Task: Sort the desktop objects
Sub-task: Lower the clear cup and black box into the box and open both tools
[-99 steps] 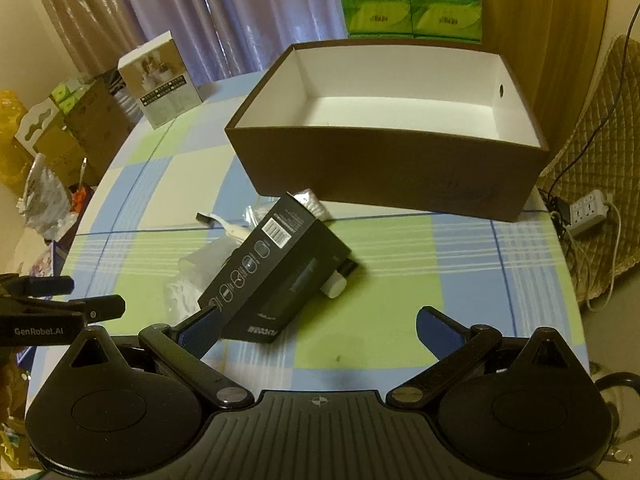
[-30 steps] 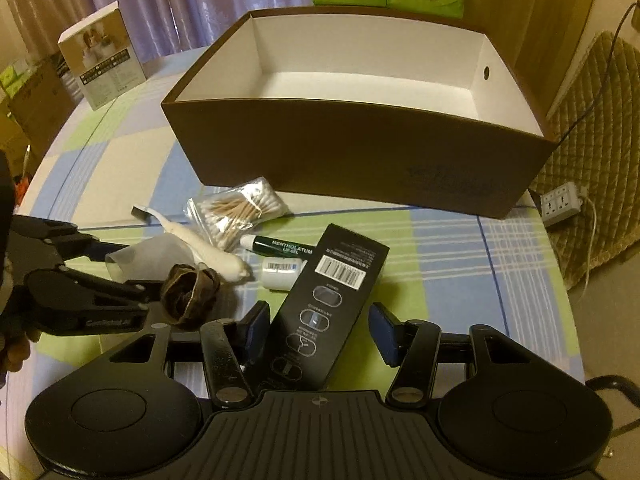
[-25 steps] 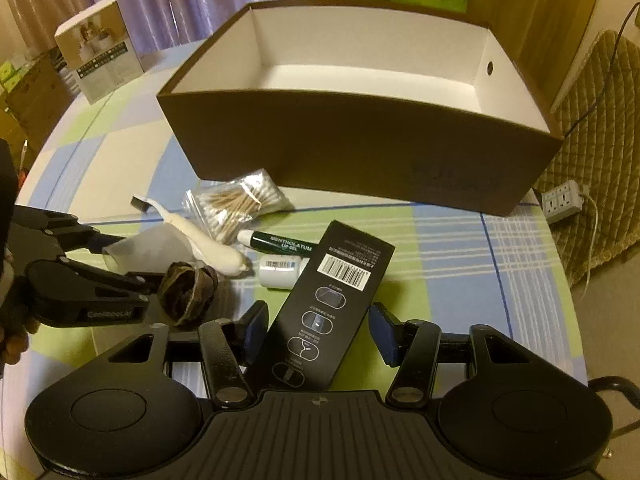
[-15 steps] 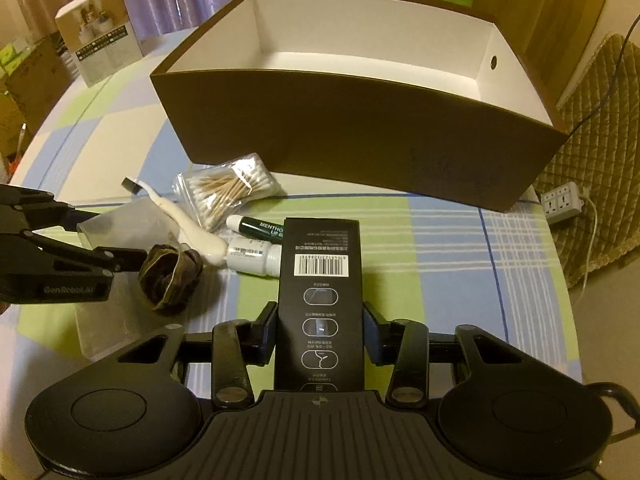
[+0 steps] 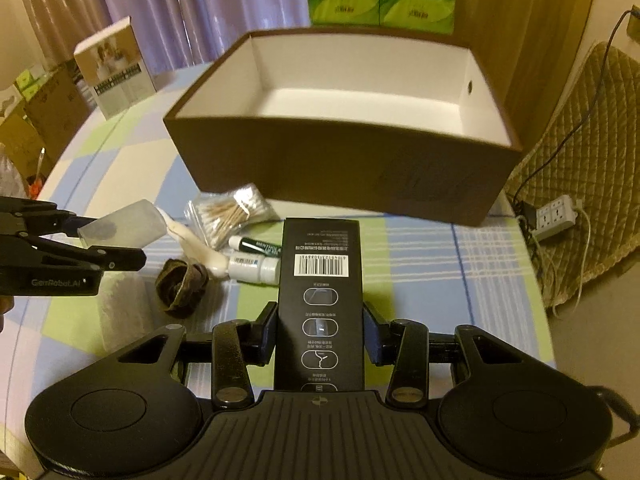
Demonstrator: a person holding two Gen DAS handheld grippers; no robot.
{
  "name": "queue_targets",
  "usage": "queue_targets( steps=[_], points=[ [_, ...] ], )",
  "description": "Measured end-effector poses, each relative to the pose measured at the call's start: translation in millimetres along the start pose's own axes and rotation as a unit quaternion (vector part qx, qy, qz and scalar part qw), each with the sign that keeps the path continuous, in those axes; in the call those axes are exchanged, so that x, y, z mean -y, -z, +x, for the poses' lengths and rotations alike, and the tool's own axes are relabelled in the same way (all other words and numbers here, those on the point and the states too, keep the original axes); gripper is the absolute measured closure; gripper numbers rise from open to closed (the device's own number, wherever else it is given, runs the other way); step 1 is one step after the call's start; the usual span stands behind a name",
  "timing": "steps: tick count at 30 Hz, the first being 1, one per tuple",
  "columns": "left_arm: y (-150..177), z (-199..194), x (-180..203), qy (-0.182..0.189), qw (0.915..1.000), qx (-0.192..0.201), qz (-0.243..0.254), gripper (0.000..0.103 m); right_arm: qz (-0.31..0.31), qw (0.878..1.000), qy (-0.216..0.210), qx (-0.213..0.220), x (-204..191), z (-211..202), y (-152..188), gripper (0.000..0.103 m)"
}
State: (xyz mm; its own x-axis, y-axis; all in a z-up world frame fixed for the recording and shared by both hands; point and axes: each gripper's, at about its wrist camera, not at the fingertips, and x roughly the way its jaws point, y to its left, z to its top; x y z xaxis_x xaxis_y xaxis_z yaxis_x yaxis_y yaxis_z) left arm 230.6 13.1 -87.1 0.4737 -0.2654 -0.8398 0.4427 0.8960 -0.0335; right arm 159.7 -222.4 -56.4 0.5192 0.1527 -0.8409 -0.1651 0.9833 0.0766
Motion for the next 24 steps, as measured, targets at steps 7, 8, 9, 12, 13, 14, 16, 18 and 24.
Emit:
queue_targets(
  steps=[7, 8, 9, 12, 13, 14, 16, 18, 24],
  points=[
    [-19, -16, 20, 0.010, 0.9994, 0.031, 0.009, 0.053, -0.009, 1.000, -0.009, 0.029, 12, -22, -9, 0.063],
    [-22, -17, 23, 0.011, 0.9993, 0.035, 0.010, 0.053, -0.009, 0.999, -0.010, 0.033, 13, -25, -11, 0.063],
    [-25, -18, 25, 0.012, 0.9991, 0.038, 0.011, 0.053, -0.010, 0.999, -0.010, 0.036, 15, -28, -13, 0.063],
    [-34, -20, 30, 0.015, 0.9987, 0.048, 0.012, 0.053, -0.012, 0.999, -0.016, 0.046, 21, -34, -21, 0.063],
    [-39, -21, 32, 0.017, 0.9985, 0.052, 0.011, 0.053, -0.011, 0.999, -0.020, 0.049, 24, -36, -24, 0.063],
    [-42, -21, 33, 0.018, 0.9983, 0.055, 0.010, 0.053, -0.010, 0.998, -0.024, 0.053, 28, -38, -28, 0.063],
    [-50, -22, 34, 0.020, 0.9979, 0.061, 0.009, 0.053, -0.008, 0.998, -0.031, 0.061, 35, -43, -38, 0.063],
    [-58, -22, 34, 0.019, 0.9974, 0.069, 0.006, 0.053, -0.005, 0.997, -0.035, 0.071, 41, -49, -49, 0.063],
    [-90, -23, 30, 0.018, 0.9957, 0.091, -0.006, 0.053, -0.009, 0.993, -0.034, 0.109, 59, -60, -90, 0.063]
  ],
)
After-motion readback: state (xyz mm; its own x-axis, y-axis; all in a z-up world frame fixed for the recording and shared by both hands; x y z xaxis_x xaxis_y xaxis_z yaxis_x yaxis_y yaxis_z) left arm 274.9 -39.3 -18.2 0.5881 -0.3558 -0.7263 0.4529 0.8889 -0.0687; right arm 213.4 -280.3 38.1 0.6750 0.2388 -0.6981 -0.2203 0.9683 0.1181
